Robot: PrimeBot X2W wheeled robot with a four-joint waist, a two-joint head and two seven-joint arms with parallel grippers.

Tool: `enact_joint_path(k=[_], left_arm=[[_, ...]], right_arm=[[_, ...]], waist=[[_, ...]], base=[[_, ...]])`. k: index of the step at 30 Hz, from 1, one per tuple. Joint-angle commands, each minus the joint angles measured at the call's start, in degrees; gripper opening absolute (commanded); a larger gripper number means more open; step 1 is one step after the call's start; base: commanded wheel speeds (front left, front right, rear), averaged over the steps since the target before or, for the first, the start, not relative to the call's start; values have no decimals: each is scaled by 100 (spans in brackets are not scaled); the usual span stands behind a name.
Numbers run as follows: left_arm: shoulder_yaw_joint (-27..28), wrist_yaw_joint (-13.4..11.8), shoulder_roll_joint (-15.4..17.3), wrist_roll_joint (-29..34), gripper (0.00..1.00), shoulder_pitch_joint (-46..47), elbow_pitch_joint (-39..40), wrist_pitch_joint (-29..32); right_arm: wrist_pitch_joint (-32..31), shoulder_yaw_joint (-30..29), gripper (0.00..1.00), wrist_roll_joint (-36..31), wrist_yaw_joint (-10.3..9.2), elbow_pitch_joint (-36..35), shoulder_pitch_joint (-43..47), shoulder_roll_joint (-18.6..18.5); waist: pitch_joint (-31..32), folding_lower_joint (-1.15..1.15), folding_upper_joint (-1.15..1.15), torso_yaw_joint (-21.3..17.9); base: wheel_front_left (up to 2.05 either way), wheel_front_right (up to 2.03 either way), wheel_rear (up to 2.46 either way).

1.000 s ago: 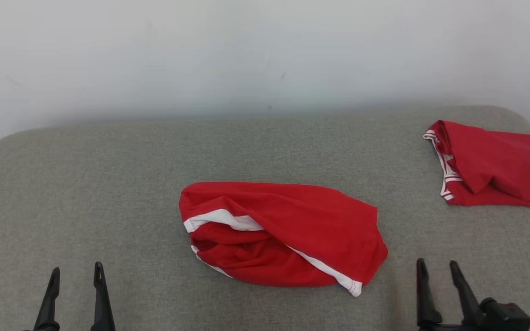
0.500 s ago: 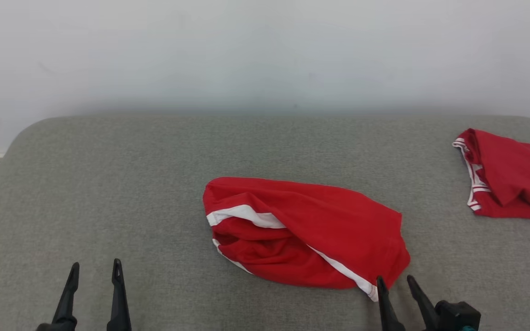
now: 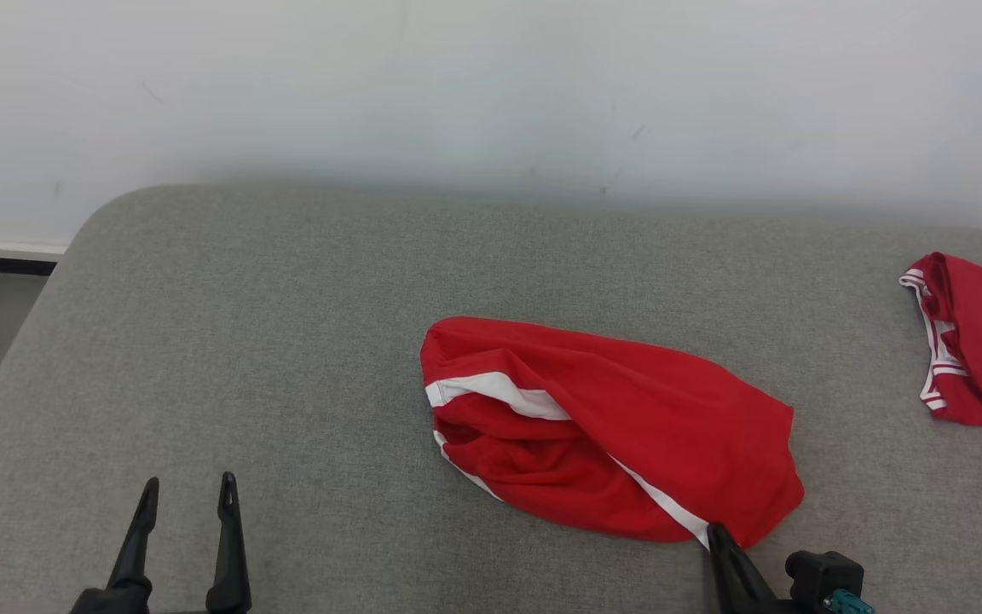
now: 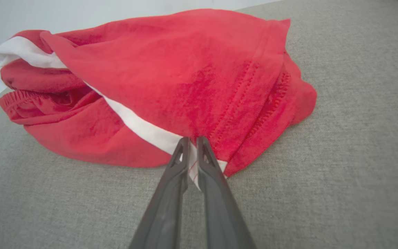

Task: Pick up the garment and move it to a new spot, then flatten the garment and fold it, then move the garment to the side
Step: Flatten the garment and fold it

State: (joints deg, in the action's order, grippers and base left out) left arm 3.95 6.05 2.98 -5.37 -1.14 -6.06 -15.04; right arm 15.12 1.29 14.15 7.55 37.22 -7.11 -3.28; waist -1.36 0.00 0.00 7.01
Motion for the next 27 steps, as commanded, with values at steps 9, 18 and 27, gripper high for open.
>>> enact_joint_path(k=[9, 18, 27], left_arm=[[10, 28, -13, -20, 100, -93, -42, -19], [-106, -35, -13, -113, 100, -91, -42, -19], [-19, -57, -13, -110, 100, -237, 1, -19]], right_arm=[[0, -112, 0, 68, -15, -472, 386, -72], [0, -84, 100, 47, -15, -919, 693, -127], [0, -420, 100, -62, -15, -1832, 882, -189]], waist=[[167, 0, 0, -321], [209, 0, 0, -450], [287, 0, 0, -504]], base=[[0, 0, 0], [0, 0, 0], [0, 0, 0]])
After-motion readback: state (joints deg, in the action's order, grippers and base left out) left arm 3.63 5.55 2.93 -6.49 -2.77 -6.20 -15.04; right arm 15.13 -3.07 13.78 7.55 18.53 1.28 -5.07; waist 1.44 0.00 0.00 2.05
